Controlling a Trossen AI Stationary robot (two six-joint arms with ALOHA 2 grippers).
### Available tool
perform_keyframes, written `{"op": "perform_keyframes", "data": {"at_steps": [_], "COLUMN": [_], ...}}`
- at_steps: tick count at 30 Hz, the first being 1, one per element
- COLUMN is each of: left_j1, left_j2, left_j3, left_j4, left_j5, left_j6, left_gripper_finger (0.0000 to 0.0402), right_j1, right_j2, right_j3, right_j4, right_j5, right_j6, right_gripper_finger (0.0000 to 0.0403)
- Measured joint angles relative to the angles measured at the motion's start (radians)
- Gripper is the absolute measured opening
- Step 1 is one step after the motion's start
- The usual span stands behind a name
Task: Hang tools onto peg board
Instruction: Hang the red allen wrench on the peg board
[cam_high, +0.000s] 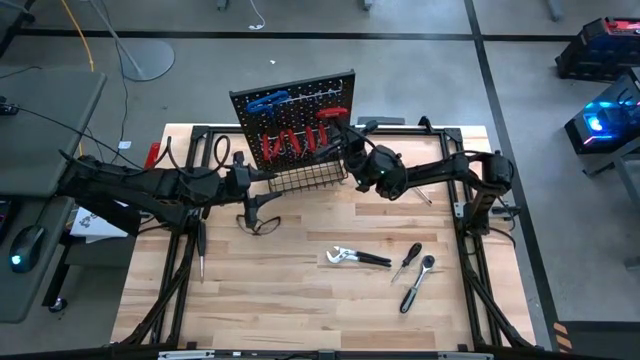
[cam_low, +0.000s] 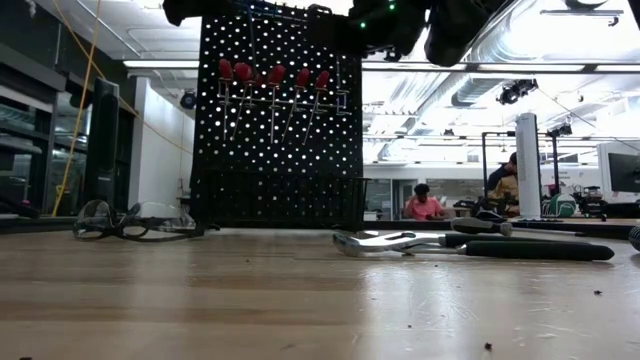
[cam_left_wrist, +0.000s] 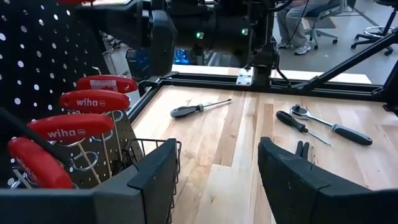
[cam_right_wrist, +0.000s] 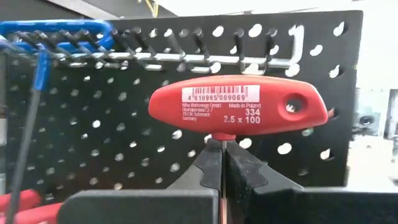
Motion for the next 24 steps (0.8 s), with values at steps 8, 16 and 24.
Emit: {"op": "perform_keyframes", "data": {"at_steps": [8,16,24], "left_j1": [0.0,0.0,0.0], "left_j2": [0.0,0.0,0.0], "left_j3": [0.0,0.0,0.0], "left_j4": [-0.021,-0.034,-0.045], "left_j5": [0.0,0.0,0.001], "left_j6": [0.001,0.001,0.0], "left_gripper_finger": [0.0204,0.0204,0.0204], "right_j1": [-0.023,-0.031,-0.031], "right_j2": [0.0,0.0,0.0], "right_j3": [0.0,0.0,0.0], "right_j4": [-0.086,-0.106,-0.209], "right_j5": [-0.01,-0.017,0.016], "right_j6": [0.051,0.057,0.14], "right_gripper_finger": [0.0,0.0,0.0003]}}
